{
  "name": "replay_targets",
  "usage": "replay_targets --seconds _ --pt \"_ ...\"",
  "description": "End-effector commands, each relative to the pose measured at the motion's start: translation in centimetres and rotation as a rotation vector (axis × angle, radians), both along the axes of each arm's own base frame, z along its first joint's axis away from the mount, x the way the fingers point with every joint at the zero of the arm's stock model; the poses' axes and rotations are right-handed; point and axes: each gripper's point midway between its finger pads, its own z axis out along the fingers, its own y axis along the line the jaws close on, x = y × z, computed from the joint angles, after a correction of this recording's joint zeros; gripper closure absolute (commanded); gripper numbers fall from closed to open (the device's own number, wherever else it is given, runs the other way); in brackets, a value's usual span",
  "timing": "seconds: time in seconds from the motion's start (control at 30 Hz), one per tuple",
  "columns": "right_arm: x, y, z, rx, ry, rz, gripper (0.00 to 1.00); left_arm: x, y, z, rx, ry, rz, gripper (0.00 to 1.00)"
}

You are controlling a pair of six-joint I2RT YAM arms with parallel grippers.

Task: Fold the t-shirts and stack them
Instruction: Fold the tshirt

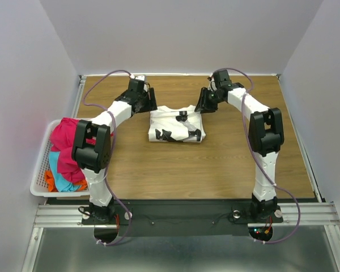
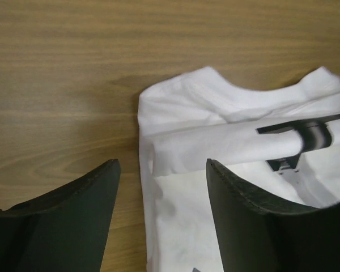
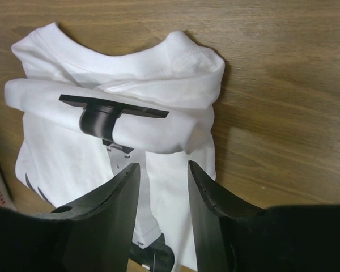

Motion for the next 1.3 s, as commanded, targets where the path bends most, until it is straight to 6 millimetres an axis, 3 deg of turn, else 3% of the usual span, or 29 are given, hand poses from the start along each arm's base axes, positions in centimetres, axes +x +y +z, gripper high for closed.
replay_targets --seconds 0.0,0.1,0.17,0.2,0.3,0.43,0.5,0.6,0.67,0.9,0.93,1.07,1.27 --pt "0.8 1.0 8.7 0.05 -0.23 0.056 0.53 1.0 0.2 10.3 -0.05 -0.203 0.016 0.22" --pt "-0.5 1.8 9.2 0.05 -0.242 0.094 0.54 -0.4 -0.3 12.3 -0.067 -0.238 -0.004 0.2" --pt "-1.5 2.0 8.9 0.042 -0.236 0.12 0.54 -1.7 -0.7 11.6 -0.069 -0.213 -0.029 0.2" --pt "-1.9 2.3 8.5 0.038 -0.232 0.132 0.55 -2.4 -1.3 11.6 -0.078 -0.208 -0.048 0.26" --pt "-2.8 2.7 6.9 0.046 -0.19 0.165 0.63 -4.2 -2.5 9.6 -0.08 -0.156 -0.099 0.45" --pt "-3.6 3.6 5.2 0.072 -0.149 0.221 0.68 -6.6 -4.0 5.2 -0.044 -0.06 -0.162 0.46" --pt "-3.5 3.9 4.2 0.076 -0.131 0.233 0.7 -6.7 -4.3 3.3 -0.032 -0.029 -0.177 0.47" --pt "-2.8 4.3 2.8 0.079 -0.115 0.245 0.73 -5.8 -4.1 1.0 0.01 0.001 -0.166 0.53" --pt "-1.8 4.7 3.0 0.083 -0.133 0.25 0.74 -4.5 -4.2 1.1 0.025 -0.011 -0.156 0.58" --pt "1.2 4.8 0.6 0.049 -0.134 0.22 0.76 -0.5 -3.9 -1.1 0.093 0.009 -0.119 0.62" --pt "1.5 4.8 0.0 0.044 -0.127 0.215 0.76 0.2 -3.9 -0.6 0.089 -0.005 -0.11 0.63" --pt "2.8 4.4 0.1 0.045 -0.141 0.189 0.76 2.1 -3.2 -0.2 0.079 -0.026 -0.07 0.63" --pt "5.5 2.9 2.0 0.035 -0.192 0.102 0.73 5.3 -1.9 0.3 0.048 -0.051 -0.011 0.52"
